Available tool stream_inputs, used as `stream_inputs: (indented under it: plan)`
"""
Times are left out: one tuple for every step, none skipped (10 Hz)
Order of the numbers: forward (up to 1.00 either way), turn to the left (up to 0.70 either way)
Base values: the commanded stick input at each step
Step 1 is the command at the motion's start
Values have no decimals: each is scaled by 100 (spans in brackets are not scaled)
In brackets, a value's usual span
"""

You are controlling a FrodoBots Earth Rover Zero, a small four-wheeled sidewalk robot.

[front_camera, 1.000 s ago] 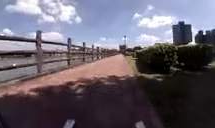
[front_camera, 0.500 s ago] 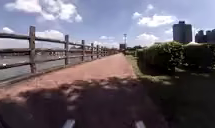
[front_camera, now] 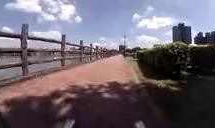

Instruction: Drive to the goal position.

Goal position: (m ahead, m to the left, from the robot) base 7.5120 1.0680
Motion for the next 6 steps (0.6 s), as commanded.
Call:
stream_inputs:
  plan:
    - [70,0]
    - [70,0]
    - [70,0]
    - [70,0]
    - [70,0]
    - [70,0]
